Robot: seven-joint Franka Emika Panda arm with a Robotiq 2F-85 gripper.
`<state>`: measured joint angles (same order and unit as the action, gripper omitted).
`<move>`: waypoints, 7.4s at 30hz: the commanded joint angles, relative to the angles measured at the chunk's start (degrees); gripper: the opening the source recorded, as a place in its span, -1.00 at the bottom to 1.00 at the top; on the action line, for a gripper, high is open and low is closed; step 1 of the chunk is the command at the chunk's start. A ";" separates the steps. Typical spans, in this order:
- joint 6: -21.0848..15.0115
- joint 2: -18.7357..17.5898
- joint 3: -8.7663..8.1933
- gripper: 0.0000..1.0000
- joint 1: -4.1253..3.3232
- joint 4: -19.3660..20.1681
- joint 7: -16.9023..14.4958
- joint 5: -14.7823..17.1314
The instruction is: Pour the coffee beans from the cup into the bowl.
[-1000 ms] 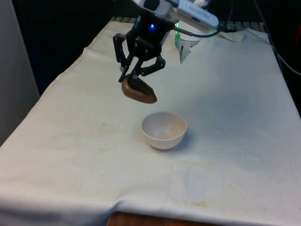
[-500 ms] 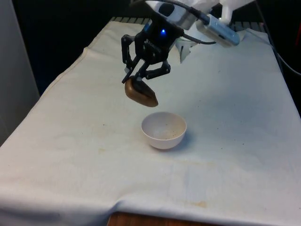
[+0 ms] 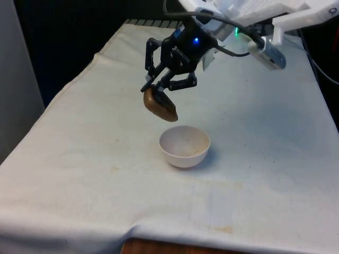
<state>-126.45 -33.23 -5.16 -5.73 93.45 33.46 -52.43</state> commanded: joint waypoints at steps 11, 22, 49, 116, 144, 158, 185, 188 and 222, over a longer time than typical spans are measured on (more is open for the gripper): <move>4.13 -0.80 2.06 -1.00 -0.52 -0.69 5.04 -6.99; 8.14 -1.43 4.41 -1.00 -0.57 -0.86 8.94 -12.66; 20.45 -4.07 10.54 -1.00 -0.86 -2.01 15.58 -24.52; 53.34 -17.25 24.06 -1.00 -2.69 -6.88 18.74 -50.02; 56.15 -18.39 25.27 -1.00 -2.52 -6.76 19.19 -52.77; 56.15 -18.33 25.32 -1.00 -2.46 -6.70 19.48 -52.65; 55.41 -17.76 27.04 -1.00 -0.52 -7.33 22.57 -46.87; 54.49 -17.30 27.67 -1.00 0.23 -7.28 22.75 -45.72; 46.01 -14.27 27.27 -1.00 5.21 -7.16 24.18 -38.67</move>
<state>-79.76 -47.96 21.66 -0.97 85.66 57.52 -91.16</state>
